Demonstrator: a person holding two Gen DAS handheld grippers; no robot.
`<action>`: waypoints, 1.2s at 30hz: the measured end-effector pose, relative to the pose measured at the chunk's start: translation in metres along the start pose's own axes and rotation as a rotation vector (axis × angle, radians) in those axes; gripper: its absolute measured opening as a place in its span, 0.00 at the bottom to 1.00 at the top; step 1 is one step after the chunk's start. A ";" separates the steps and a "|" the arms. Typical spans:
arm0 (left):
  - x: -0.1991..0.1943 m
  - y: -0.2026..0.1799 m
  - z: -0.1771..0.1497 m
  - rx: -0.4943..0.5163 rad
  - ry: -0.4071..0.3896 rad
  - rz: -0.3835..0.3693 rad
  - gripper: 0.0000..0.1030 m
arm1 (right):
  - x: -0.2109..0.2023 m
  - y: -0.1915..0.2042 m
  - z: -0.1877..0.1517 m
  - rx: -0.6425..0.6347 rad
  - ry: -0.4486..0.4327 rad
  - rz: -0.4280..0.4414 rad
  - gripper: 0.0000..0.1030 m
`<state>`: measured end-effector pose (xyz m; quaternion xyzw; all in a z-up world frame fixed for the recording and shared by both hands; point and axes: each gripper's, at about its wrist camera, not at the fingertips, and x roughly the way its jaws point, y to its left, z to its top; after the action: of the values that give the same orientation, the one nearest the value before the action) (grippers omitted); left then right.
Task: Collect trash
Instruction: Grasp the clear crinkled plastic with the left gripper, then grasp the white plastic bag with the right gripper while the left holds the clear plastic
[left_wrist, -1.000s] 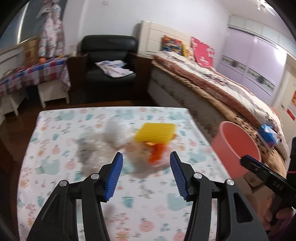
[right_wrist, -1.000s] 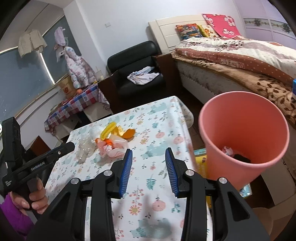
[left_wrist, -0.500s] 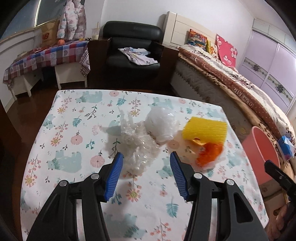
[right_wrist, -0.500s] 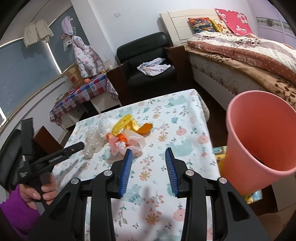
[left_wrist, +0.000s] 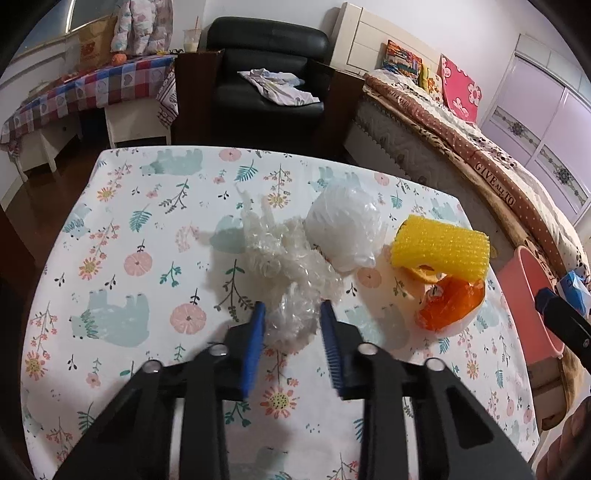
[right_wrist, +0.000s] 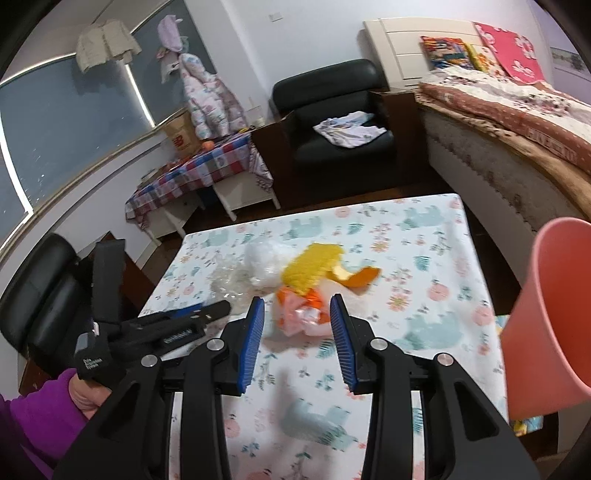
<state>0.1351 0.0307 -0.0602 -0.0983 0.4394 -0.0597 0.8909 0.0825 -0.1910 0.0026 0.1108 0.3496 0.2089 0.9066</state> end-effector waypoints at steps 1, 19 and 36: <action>-0.001 0.001 -0.001 -0.002 -0.006 -0.006 0.23 | 0.003 0.003 0.001 -0.007 0.003 0.004 0.36; -0.049 0.035 -0.015 -0.041 -0.103 -0.040 0.20 | 0.095 0.058 0.040 -0.117 0.086 -0.015 0.37; -0.058 0.054 -0.019 -0.074 -0.115 -0.059 0.20 | 0.143 0.061 0.042 -0.144 0.162 -0.096 0.15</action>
<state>0.0857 0.0917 -0.0395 -0.1471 0.3865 -0.0638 0.9082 0.1879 -0.0740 -0.0294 0.0114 0.4108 0.1982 0.8899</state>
